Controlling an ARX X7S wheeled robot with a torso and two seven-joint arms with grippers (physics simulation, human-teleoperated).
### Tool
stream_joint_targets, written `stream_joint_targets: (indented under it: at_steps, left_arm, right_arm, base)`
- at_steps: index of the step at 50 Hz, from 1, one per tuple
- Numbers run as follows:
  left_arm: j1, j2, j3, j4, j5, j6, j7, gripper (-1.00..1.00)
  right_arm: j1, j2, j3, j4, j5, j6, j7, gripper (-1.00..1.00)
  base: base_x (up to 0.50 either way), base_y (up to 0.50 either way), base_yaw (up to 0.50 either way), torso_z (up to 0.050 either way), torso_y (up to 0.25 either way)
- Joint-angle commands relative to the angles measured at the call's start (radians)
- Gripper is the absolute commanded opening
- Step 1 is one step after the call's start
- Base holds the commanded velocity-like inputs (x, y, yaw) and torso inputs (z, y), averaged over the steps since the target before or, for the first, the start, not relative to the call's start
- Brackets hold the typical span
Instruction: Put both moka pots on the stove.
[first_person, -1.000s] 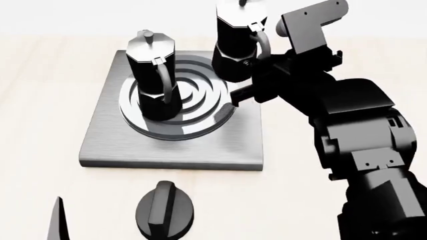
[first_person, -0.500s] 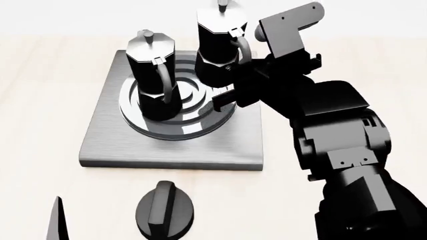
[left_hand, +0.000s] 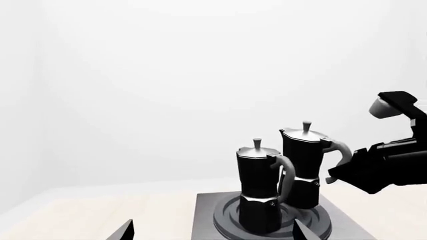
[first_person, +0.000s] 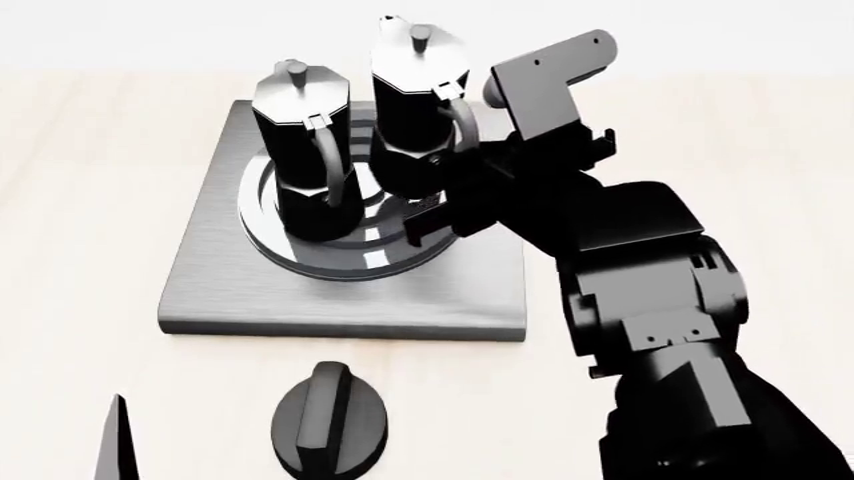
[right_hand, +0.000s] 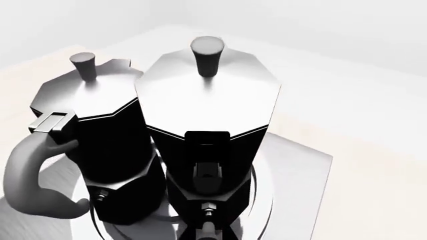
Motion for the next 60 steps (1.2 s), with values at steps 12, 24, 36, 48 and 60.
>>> stream_joint_targets:
  at_steps: [12,24,36,48,60]
  left_arm:
    - [-0.003,0.001,0.008,-0.009,-0.003,0.008,0.0,1.0]
    - [-0.003,-0.003,0.003,-0.006,-0.007,0.009,-0.004,1.0]
    - [-0.003,-0.004,0.006,-0.007,-0.007,0.009,-0.006,1.0]
    - [-0.003,-0.005,0.009,-0.013,-0.006,0.017,-0.007,1.0]
    - [-0.008,-0.005,0.012,-0.017,-0.007,0.016,-0.008,1.0]
  right_arm:
    - [-0.012,-0.027,0.083,0.008,-0.07,-0.021,-0.011,-1.0]
    - [-0.025,-0.033,0.133,0.009,-0.131,-0.021,-0.007,-1.0]
    - [-0.04,-0.038,0.192,0.01,-0.205,-0.014,0.015,-1.0]
    - [-0.046,-0.042,0.286,0.01,-0.291,-0.037,0.014,1.0]
    - [-0.196,0.077,0.367,-0.491,-0.221,0.16,0.07,1.0]
  base:
    - [0.0,0.0,0.0,0.0,0.001]
    - [0.0,0.0,0.0,0.001,0.002]
    - [0.0,0.0,0.0,0.0,0.001]
    - [0.0,0.0,0.0,0.0,0.0]
    - [0.0,0.0,0.0,0.0,0.0]
